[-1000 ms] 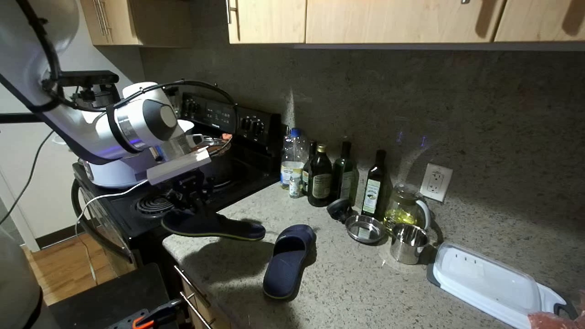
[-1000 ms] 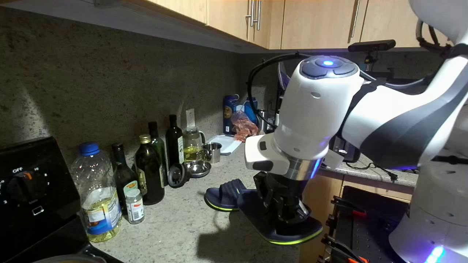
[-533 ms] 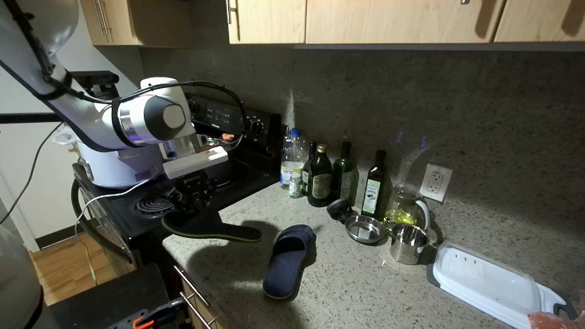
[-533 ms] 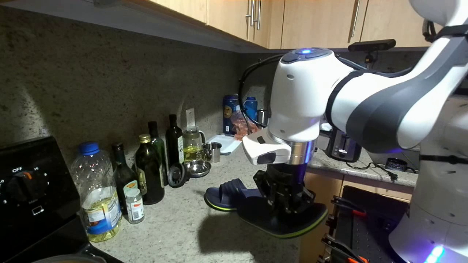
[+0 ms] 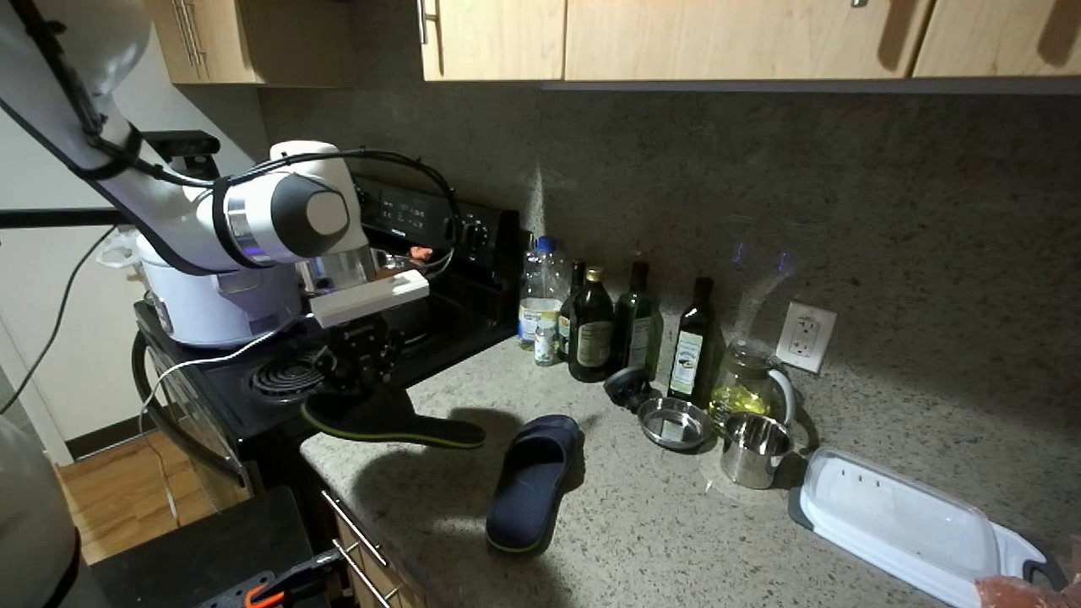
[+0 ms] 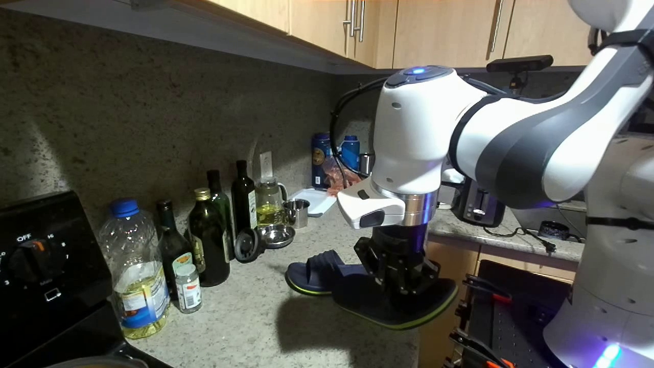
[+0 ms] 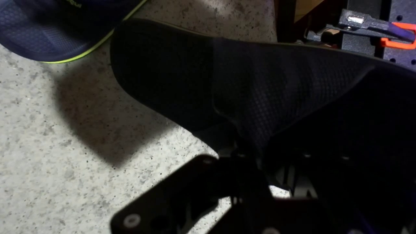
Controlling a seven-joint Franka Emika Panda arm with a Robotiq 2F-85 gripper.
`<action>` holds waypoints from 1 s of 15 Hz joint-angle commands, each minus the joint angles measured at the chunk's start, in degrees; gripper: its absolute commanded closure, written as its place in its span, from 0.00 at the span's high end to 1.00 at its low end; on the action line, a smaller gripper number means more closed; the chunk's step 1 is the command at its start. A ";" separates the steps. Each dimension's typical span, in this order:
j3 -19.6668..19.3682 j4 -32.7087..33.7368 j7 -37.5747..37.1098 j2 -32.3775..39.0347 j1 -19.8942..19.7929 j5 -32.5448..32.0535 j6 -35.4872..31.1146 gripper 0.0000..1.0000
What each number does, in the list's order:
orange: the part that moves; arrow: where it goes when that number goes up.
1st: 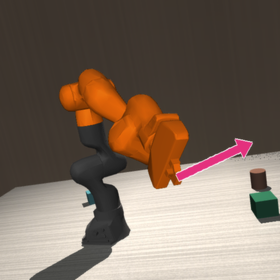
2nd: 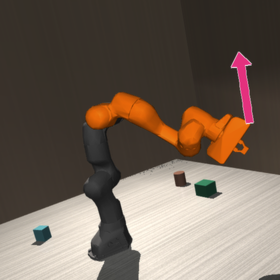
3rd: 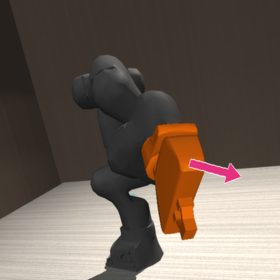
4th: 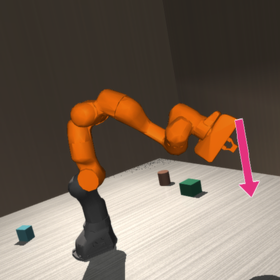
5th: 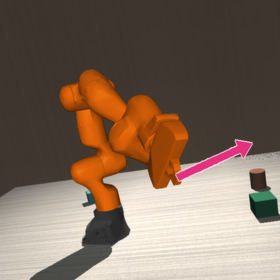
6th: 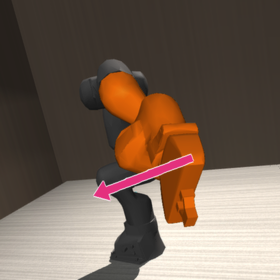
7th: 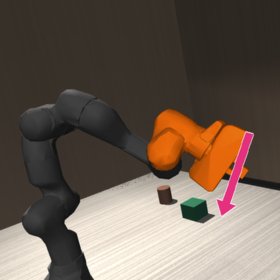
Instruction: Fold the slippers together
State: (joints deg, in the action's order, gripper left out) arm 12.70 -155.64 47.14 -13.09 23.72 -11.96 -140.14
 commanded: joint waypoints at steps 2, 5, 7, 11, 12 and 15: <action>0.39 -0.06 2.46 0.02 -0.02 1.16 -0.92 0.04; -0.20 -1.25 6.98 -1.86 0.52 2.43 -0.89 0.04; -0.34 -2.06 10.22 -3.23 1.09 4.35 -0.39 0.04; 0.16 -5.03 12.30 -8.45 2.58 8.01 1.37 0.04; -0.01 -5.92 12.09 -9.95 3.05 8.50 1.53 0.04; -0.42 -3.87 11.89 -11.49 3.75 7.95 4.02 0.04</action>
State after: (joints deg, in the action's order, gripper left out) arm 12.84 -159.51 57.48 -19.87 26.56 -4.90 -139.36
